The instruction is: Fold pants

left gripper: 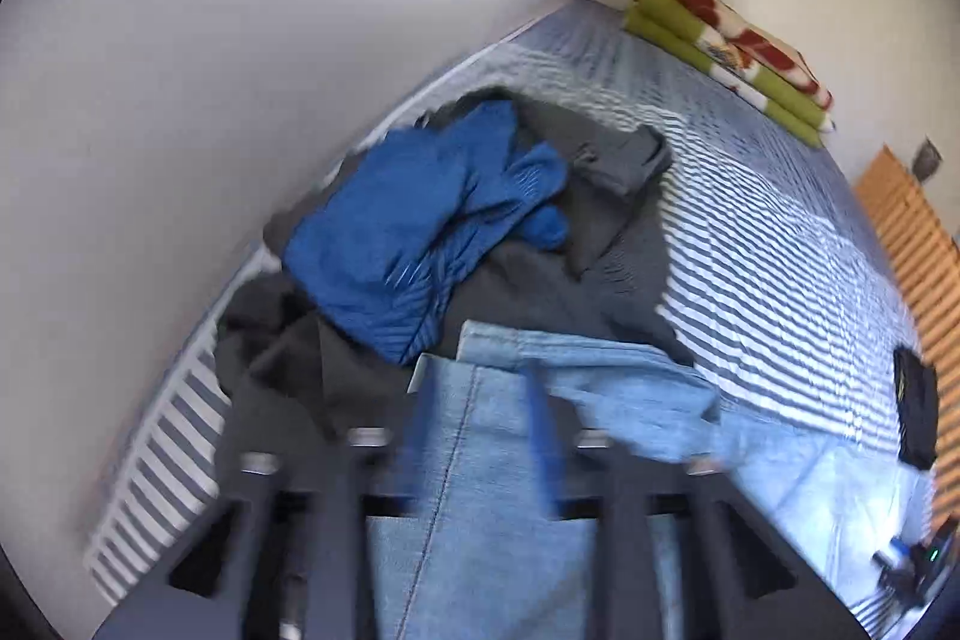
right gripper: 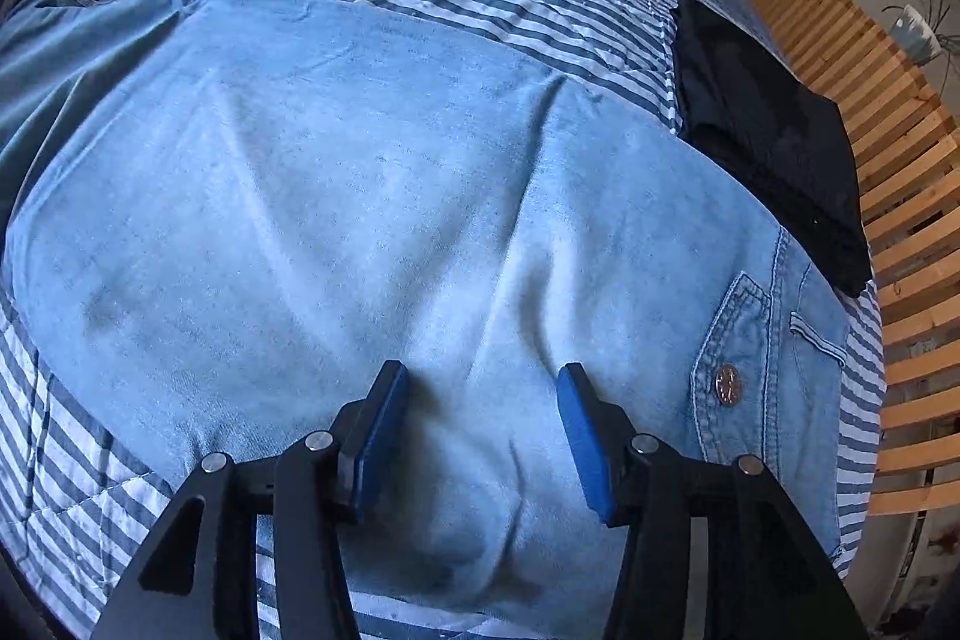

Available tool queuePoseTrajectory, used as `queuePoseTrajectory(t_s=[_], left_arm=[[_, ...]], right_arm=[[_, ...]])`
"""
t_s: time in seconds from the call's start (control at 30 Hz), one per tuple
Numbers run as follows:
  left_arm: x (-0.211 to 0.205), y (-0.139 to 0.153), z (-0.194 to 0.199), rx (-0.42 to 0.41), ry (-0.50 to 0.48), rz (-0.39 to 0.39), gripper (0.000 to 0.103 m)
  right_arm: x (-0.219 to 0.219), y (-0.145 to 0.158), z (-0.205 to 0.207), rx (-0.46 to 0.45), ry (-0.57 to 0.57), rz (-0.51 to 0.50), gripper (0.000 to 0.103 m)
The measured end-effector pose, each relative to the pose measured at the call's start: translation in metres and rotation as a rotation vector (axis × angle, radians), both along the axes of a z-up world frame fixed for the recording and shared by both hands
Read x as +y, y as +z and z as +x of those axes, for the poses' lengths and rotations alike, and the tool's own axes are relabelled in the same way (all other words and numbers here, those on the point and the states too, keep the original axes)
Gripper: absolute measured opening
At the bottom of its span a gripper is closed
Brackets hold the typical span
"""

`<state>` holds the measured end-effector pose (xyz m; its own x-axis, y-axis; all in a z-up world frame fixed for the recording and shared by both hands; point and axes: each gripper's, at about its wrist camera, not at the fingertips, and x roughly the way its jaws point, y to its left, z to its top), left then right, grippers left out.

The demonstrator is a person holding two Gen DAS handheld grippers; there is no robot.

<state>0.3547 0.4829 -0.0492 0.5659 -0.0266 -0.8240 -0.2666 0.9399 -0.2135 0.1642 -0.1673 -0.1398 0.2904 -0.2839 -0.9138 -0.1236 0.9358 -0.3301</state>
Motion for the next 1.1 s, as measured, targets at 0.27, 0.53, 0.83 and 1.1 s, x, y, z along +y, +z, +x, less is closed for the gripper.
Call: queuePoseTrajectory(t_s=[0.27,0.53,0.83,1.1], left_arm=[[0.028,-0.055,0.002,0.004,0.075,-0.233,0.065],[-0.009,-0.037,-0.015,-0.015,-0.040,0.042,0.006],[-0.027,0.034,-0.017,-0.158,-0.013,0.133,0.006],[-0.016,-0.014,0.046,-0.021,0.116,0.156,0.015]], right_arm=[[0.001,-0.002,0.004,0.013,-0.004,0.004,0.048],[0.000,-0.002,0.004,0.011,-0.010,0.007,0.048],[0.000,-0.003,0.003,0.006,-0.009,0.000,0.048],[-0.009,-0.003,0.003,-0.017,-0.036,0.002,0.060]])
